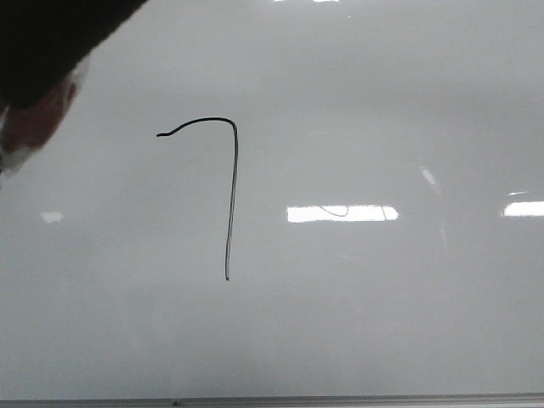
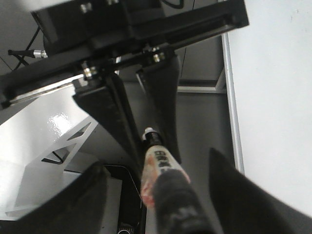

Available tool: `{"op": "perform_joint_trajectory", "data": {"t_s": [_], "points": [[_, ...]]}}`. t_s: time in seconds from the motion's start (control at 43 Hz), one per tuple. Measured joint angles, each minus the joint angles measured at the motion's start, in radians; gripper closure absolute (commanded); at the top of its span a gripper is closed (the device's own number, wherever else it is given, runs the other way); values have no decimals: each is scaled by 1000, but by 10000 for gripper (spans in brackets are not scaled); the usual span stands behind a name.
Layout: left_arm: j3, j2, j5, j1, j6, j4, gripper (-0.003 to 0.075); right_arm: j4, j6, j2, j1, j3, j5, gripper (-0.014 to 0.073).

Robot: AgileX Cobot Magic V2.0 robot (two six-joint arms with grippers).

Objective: Write number 7 on whiteboard

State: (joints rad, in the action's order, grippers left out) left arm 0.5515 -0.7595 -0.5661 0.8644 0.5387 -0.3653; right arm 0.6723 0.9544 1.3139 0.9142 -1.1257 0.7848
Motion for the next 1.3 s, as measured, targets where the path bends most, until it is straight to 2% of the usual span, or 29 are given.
{"op": "perform_joint_trajectory", "data": {"t_s": [0.116,0.209,0.349,0.488,0.558,0.698,0.837,0.907,1.186,1.302], "points": [[1,-38,4,-69,-32,-4,682,-39,-68,-45,-35,2,-11,76],[4,-72,6,-156,-77,-6,682,-91,-145,-105,-101,24,-21,95],[4,-135,17,-345,-127,-6,682,-138,-264,-244,-240,120,-36,98],[4,-195,29,-556,-140,-6,682,-144,-374,-428,-397,279,-130,131],[6,-229,33,-668,-140,-6,682,-146,-417,-530,-468,365,-178,197],[8,-293,51,-820,-142,-6,682,-146,-455,-702,-597,544,-246,413],[8,-370,135,-864,-142,-6,682,-140,-465,-827,-681,684,-281,614],[8,-411,200,-866,-142,-6,683,-124,-466,-862,-699,729,-299,668],[10,-576,496,-868,-142,-14,682,-94,-468,-890,-706,764,-354,662],[27,-645,547,-868,-142,-18,682,-94,-468,-890,-706,764,-358,662]]}}
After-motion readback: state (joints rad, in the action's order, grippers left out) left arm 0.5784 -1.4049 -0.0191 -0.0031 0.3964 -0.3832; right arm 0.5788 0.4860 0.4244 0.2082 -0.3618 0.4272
